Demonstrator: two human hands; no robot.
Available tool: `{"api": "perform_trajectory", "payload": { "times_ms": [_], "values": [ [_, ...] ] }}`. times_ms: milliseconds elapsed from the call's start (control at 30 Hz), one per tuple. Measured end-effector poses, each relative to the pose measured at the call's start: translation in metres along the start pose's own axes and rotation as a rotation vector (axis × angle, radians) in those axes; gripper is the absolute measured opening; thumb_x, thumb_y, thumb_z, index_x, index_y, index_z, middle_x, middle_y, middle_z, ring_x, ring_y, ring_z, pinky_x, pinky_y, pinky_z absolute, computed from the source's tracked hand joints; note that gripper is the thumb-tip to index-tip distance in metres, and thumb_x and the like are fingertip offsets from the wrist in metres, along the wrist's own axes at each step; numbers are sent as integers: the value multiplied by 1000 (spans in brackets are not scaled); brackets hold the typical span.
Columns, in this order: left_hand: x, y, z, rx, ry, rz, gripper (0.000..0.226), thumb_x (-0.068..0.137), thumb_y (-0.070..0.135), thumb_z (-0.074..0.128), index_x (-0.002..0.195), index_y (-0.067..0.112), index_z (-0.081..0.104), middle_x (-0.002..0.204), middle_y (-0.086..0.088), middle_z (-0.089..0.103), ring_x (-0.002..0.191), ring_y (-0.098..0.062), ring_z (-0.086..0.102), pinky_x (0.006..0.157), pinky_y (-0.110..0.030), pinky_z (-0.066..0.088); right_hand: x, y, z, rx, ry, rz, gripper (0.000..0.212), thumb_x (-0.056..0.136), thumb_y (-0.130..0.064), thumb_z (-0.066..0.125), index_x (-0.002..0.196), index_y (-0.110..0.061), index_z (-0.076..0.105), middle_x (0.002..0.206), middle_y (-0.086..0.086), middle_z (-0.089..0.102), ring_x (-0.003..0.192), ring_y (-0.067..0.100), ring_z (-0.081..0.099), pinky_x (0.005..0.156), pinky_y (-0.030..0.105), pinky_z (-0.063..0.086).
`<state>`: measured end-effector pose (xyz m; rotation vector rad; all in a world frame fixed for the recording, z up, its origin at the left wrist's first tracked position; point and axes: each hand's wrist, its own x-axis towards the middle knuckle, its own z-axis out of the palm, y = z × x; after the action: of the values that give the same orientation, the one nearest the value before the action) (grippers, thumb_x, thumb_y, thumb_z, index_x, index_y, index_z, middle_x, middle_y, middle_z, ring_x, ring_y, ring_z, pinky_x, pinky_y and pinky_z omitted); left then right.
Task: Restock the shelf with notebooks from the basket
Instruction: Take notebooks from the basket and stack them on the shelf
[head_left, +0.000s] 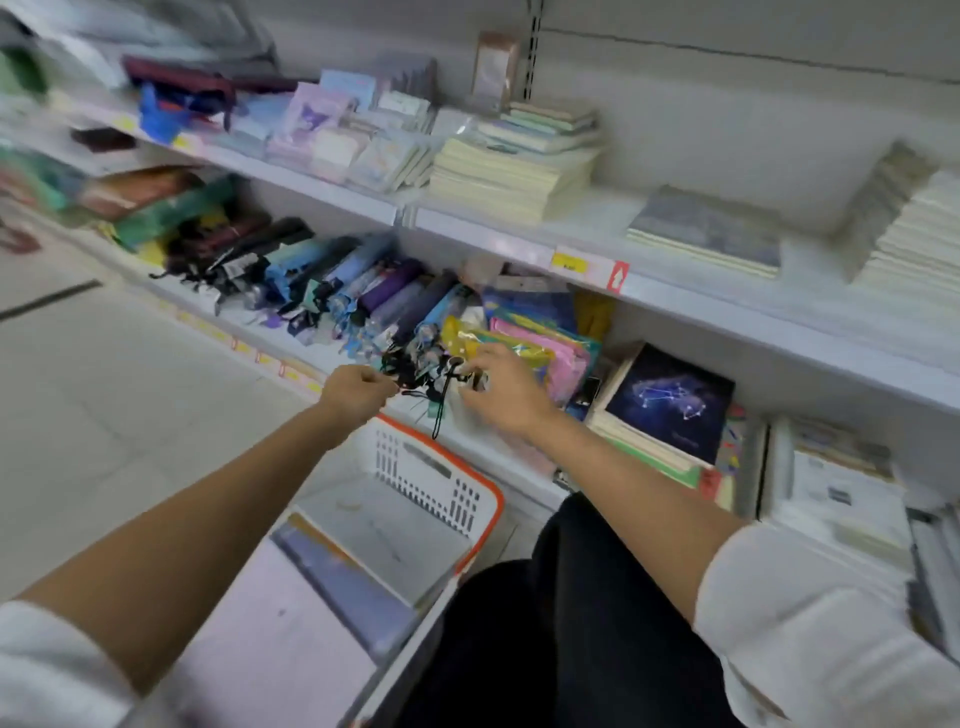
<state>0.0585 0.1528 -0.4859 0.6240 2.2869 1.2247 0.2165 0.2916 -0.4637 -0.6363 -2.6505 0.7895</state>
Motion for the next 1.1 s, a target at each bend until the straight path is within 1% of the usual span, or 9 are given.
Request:
{"api": "perform_trajectory", "payload": {
  "times_ms": [200, 433, 500, 600, 667, 733, 867, 967, 1100],
  "values": [
    [-47, -136, -45, -179, 118, -384, 26, 86, 8, 65, 62, 4, 57, 54, -10, 45, 25, -8, 35, 31, -11, 26, -24, -19, 102, 16, -356, 40, 34, 86, -21, 67, 118, -9, 63, 128, 12, 49, 123, 25, 44, 98, 31, 37],
    [-92, -262, -50, -305, 189, -816, 15, 90, 3, 59, 76, -1, 54, 69, -14, 50, 41, -21, 55, 32, -21, 46, -56, -5, 184, -26, -630, 159, 49, 93, -22, 59, 139, -12, 46, 150, 11, 32, 135, 27, 38, 108, 37, 37],
    [-109, -283, -39, -234, 128, -894, 9, 89, 4, 59, 90, -2, 51, 81, -14, 45, 62, -31, 60, 41, -28, 51, -62, -3, 198, -103, -719, 119, 54, 94, -22, 59, 143, -12, 41, 152, 11, 28, 135, 27, 36, 109, 36, 35],
    [-129, -312, -14, -147, 38, -995, 32, 91, 9, 56, 118, -2, 44, 117, -19, 46, 111, -45, 53, 76, -44, 49, -62, -4, 208, -118, -772, 96, 59, 95, -21, 57, 148, -12, 33, 153, 11, 25, 135, 28, 36, 108, 37, 37],
    [-138, -323, 1, -177, 26, -1040, 41, 91, 8, 52, 129, -5, 41, 129, -25, 47, 117, -44, 51, 89, -49, 46, -59, -4, 210, -101, -773, 105, 65, 95, -21, 54, 152, -15, 23, 154, 13, 25, 135, 30, 37, 107, 40, 38],
    [-141, -331, 13, -236, 88, -1080, 43, 89, 6, 51, 128, -4, 38, 122, -23, 50, 109, -40, 56, 84, -47, 47, -57, -2, 211, -84, -771, 127, 70, 96, -21, 53, 154, -18, 14, 152, 13, 26, 132, 31, 39, 106, 42, 39],
    [-136, -336, 21, -278, 184, -1075, 7, 88, 9, 52, 93, 4, 51, 104, -14, 47, 92, -26, 51, 83, -41, 48, -55, 3, 217, -75, -783, 180, 74, 96, -22, 51, 155, -20, 6, 152, 13, 26, 131, 31, 40, 105, 39, 40],
    [-130, -332, 24, -302, 216, -1075, 26, 89, 13, 53, 113, 3, 54, 94, -11, 49, 80, -26, 50, 78, -38, 47, -53, 5, 225, -96, -791, 181, 77, 97, -23, 51, 154, -21, 0, 151, 15, 26, 128, 33, 43, 101, 43, 43],
    [-126, -322, 26, -343, 234, -1085, 16, 93, 15, 55, 102, 6, 45, 80, -12, 44, 66, -26, 44, 62, -28, 36, -55, 4, 239, -102, -828, 195, 81, 97, -21, 52, 154, -22, -5, 155, 15, 19, 128, 34, 42, 100, 45, 44]
  ]
}}
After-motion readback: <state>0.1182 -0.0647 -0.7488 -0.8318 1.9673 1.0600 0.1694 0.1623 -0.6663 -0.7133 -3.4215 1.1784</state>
